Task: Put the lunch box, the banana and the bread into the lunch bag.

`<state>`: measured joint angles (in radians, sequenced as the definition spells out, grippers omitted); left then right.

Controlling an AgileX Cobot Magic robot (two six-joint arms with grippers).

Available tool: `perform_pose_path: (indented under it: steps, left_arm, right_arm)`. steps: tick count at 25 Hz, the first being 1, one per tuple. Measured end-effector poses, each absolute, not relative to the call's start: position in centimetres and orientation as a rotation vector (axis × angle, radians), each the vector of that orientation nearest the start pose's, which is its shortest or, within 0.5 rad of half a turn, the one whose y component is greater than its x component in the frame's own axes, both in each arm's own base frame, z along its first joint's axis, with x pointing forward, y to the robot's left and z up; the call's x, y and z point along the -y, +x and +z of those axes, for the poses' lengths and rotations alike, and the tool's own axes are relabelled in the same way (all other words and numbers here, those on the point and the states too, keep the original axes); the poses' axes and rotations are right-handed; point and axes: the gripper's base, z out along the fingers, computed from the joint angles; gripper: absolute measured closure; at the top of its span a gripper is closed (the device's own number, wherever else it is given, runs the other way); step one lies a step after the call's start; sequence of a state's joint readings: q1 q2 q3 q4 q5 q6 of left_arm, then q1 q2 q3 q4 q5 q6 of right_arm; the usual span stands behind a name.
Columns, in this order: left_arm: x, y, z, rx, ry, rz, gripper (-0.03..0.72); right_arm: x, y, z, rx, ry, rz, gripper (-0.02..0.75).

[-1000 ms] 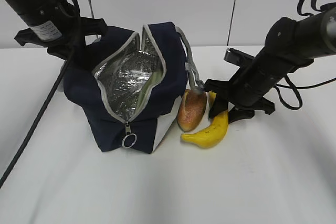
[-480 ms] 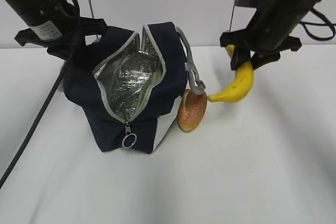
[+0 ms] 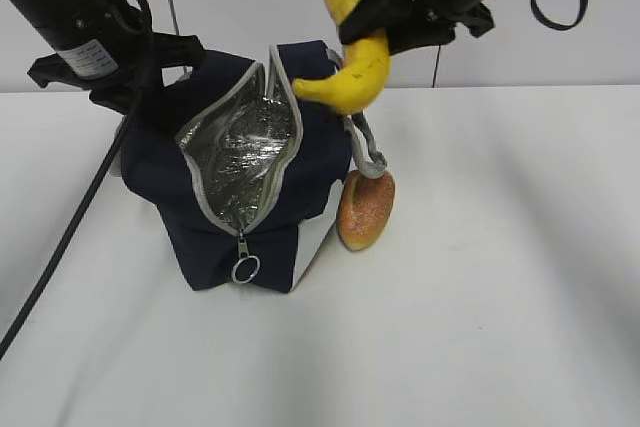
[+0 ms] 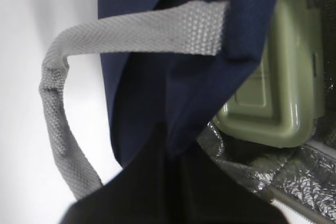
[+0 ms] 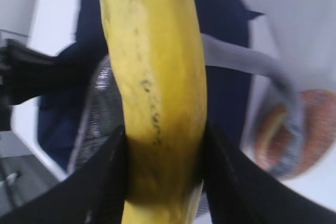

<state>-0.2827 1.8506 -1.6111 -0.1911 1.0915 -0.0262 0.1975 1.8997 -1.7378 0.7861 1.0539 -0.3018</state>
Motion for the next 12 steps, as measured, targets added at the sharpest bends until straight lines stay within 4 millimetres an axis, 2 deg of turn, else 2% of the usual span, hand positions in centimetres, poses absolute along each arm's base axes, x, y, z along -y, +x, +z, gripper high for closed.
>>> perform_pose_path:
  steps: [1, 2, 3, 7, 12]
  left_arm:
    - [12.5, 37.6, 28.3, -2.816, 0.277, -0.33, 0.688]
    - [12.5, 37.6, 28.3, -2.816, 0.277, -0.33, 0.688]
    - [12.5, 37.6, 28.3, -2.816, 0.277, -0.33, 0.688]
    - [12.6, 37.6, 28.3, -2.816, 0.275, -0.337, 0.688]
    - [12.6, 37.6, 28.3, -2.814, 0.272, -0.343, 0.688]
  right_arm:
    - [-14.3, 39.7, 32.7, -2.435, -0.401, 1.076, 0.421]
    - [-14.6, 39.7, 33.1, -2.401, -0.377, 1.155, 0.421]
    - [-15.0, 39.6, 33.2, -2.374, -0.424, 1.181, 0.421]
    - [-16.0, 39.7, 33.7, -2.27, -0.435, 1.343, 0.421]
    - [-17.9, 40.6, 31.0, -2.303, -0.432, 1.414, 0.421]
